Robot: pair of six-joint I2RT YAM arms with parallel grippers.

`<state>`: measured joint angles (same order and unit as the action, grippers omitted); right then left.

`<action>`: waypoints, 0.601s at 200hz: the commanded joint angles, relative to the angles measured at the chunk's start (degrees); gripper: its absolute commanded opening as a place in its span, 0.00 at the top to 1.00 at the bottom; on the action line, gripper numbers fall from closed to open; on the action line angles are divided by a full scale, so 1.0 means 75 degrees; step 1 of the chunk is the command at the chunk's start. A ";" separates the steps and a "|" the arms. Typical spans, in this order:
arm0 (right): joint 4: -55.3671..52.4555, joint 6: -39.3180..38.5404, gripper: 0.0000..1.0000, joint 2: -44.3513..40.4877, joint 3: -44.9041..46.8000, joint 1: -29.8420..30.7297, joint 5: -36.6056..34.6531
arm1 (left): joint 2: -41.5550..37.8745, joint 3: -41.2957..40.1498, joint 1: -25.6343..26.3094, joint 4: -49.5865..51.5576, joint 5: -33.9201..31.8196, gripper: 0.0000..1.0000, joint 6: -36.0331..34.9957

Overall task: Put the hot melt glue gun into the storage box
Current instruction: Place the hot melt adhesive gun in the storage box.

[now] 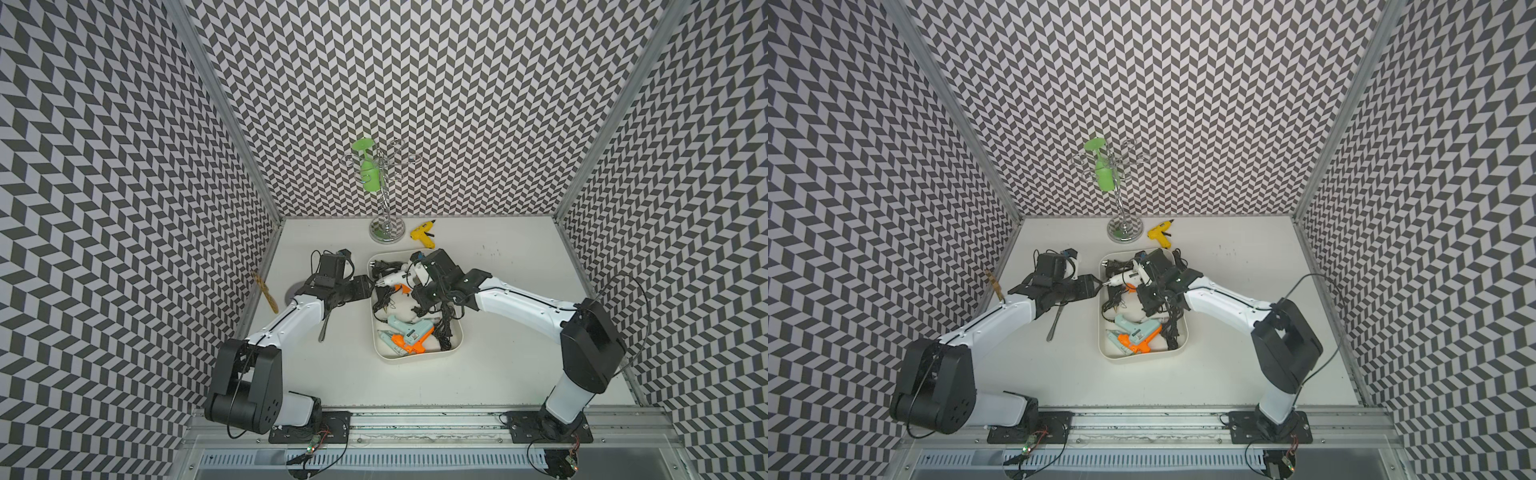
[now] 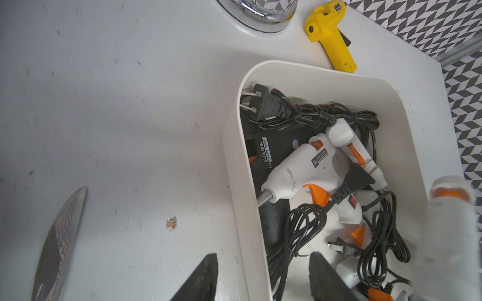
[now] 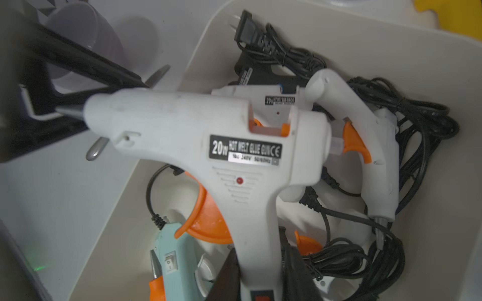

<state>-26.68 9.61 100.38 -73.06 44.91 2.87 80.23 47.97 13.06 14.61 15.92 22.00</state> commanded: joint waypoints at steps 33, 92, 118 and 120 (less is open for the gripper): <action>-0.0860 0.0200 0.96 0.0626 0.0119 0.0464 -0.0349 | -0.0359 0.0016 -0.0024 0.0002 -0.0205 0.40 -0.0097; -0.2066 0.0281 0.78 0.2215 -0.1507 0.0534 -0.0674 | -0.0386 0.0132 -0.0036 0.0218 -0.0293 0.40 -0.0249; -0.2390 0.0336 0.56 0.1831 -0.1502 0.0668 -0.1063 | -0.0511 0.0128 -0.0042 0.0301 -0.0415 0.40 -0.0318; -0.2409 0.0339 0.55 0.1787 -0.1490 0.0672 -0.1086 | -0.0524 0.0122 -0.0042 0.0313 -0.0428 0.40 -0.0322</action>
<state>-39.92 11.51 114.21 -84.60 49.10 -1.13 77.87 47.94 12.99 15.44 14.13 20.88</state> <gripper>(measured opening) 0.391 0.599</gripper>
